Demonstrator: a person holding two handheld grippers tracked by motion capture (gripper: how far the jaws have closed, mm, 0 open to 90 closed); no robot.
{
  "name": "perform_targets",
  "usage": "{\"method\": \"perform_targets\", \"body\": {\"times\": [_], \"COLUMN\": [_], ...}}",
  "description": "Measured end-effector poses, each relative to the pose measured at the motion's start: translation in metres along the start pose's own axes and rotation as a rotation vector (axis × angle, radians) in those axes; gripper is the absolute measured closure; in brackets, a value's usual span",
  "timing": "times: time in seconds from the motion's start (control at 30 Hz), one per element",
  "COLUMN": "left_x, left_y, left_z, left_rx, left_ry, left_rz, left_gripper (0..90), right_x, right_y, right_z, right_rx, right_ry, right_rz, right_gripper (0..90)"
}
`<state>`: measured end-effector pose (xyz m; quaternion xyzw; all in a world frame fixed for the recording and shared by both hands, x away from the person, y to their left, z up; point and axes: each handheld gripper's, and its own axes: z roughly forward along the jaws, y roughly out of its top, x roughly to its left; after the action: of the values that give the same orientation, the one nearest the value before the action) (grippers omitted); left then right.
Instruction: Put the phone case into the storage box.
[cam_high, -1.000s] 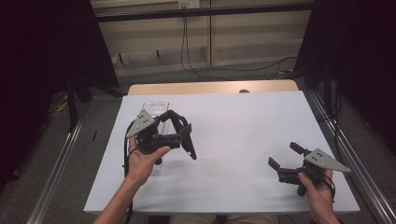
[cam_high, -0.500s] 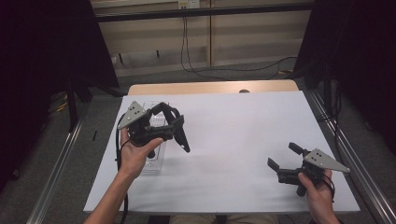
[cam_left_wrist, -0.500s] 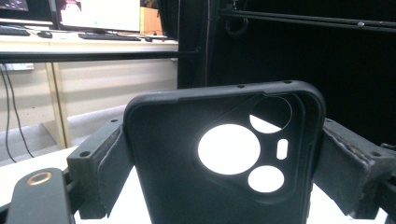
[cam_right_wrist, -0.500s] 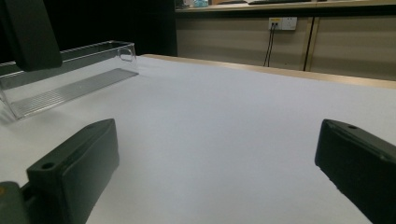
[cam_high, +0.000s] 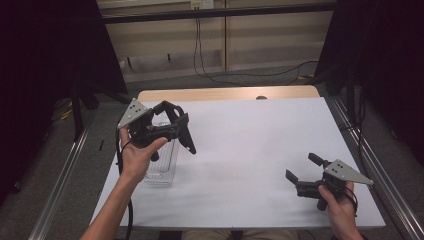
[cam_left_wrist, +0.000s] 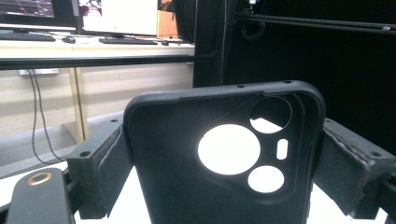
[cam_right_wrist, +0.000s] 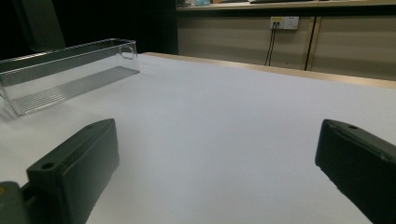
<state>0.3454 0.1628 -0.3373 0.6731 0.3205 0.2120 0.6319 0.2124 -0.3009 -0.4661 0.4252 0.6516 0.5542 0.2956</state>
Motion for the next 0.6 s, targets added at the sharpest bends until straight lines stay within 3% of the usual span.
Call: {"method": "perform_targets", "body": {"times": [0.6], "left_x": [0.024], "left_y": [0.015], "left_z": [-0.001], "left_rx": [-0.003], "left_ry": [0.072], "left_rz": [0.0], "left_gripper": [13.3], "right_x": [-0.002], "right_y": [0.0], "right_z": [0.0], "right_rx": [0.005], "right_ry": [0.004], "right_rz": [-0.003], "right_gripper": [0.0]}}
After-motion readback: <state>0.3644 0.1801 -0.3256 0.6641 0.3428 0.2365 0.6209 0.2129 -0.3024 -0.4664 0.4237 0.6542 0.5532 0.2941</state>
